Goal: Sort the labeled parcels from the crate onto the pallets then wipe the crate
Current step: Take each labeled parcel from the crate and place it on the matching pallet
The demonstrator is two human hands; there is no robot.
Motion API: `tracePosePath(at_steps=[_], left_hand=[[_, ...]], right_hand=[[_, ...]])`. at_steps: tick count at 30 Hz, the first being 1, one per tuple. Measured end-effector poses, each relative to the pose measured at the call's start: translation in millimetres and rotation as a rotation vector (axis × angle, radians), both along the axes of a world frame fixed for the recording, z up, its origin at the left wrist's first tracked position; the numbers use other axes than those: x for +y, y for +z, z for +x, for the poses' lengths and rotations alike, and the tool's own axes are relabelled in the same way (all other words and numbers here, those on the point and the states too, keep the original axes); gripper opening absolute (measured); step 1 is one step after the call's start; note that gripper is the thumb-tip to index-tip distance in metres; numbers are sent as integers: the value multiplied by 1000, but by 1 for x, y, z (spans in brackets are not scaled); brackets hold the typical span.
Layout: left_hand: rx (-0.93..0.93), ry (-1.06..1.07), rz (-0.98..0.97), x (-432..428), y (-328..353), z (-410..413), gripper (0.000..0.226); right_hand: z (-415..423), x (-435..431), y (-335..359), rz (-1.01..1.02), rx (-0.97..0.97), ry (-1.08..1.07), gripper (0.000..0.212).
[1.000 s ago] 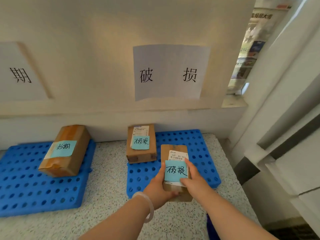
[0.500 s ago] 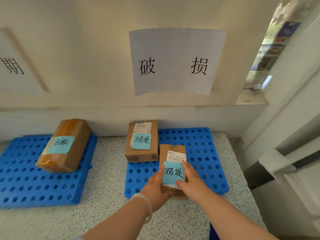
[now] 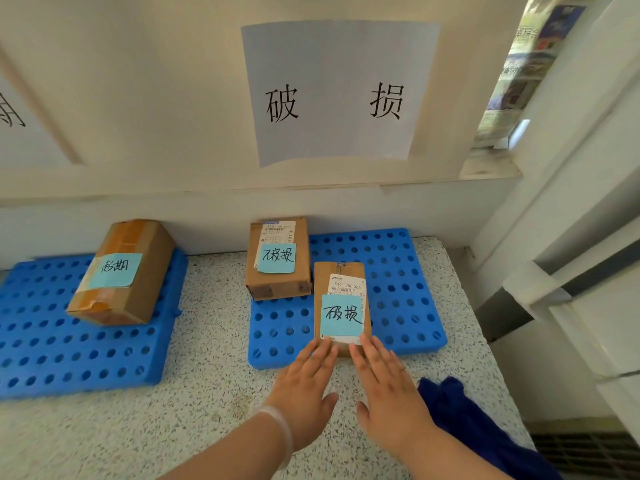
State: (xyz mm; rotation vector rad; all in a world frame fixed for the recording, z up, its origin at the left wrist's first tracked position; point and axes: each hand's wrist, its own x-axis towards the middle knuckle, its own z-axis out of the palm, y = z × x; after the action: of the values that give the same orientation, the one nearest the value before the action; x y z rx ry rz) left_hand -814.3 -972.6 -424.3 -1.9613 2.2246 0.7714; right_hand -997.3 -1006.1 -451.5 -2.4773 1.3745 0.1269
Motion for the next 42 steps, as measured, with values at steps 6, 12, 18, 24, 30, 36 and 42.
tracePosePath(at_steps=[6,12,18,24,30,36,42], left_hand=[[-38,22,56,-25,4,2,69],[-130,68,65,-65,8,9,71],[-230,79,23,-94,11,16,76],[-238,126,5,-117,9,24,71],[-260,99,-13,-111,11,26,70],[-222,97,-63,-85,33,23,72],[-190,23,-167,-31,59,8,78]], right_hand=[[5,-28,2,63,49,17,112],[18,-70,10,47,-34,41,87],[30,-105,7,56,-53,34,88],[45,-128,-1,52,-68,27,87],[44,-126,7,30,-49,20,91],[35,-87,43,16,-82,-21,91],[20,-13,70,-58,-49,-134,97]])
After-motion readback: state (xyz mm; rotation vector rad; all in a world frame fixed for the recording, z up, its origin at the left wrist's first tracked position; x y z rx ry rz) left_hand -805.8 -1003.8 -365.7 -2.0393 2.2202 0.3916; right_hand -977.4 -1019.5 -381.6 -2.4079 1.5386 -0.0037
